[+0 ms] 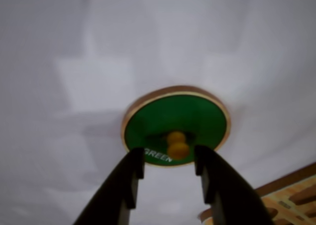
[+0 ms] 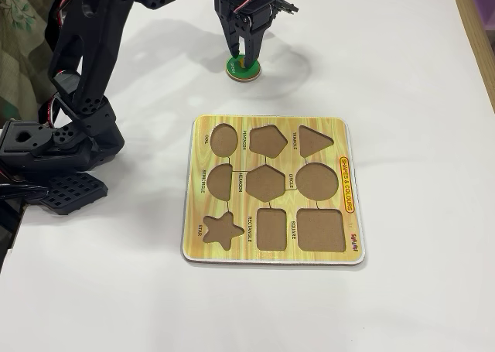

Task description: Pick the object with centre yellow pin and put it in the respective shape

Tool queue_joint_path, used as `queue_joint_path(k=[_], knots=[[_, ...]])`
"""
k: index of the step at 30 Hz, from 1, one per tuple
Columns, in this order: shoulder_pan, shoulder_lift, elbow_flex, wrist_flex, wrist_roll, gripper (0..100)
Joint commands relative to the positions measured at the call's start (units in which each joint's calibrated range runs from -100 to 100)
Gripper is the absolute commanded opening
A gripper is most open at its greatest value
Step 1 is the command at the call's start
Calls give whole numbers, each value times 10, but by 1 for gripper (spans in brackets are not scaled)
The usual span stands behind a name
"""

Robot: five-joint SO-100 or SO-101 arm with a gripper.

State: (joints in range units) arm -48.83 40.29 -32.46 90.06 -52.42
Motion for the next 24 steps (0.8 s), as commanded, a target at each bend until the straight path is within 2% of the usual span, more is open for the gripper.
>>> queue_joint_path(k=[1, 24], knots=[[13, -8, -17, -3, 1, 12], [11, 16, -17, -2, 2, 12]])
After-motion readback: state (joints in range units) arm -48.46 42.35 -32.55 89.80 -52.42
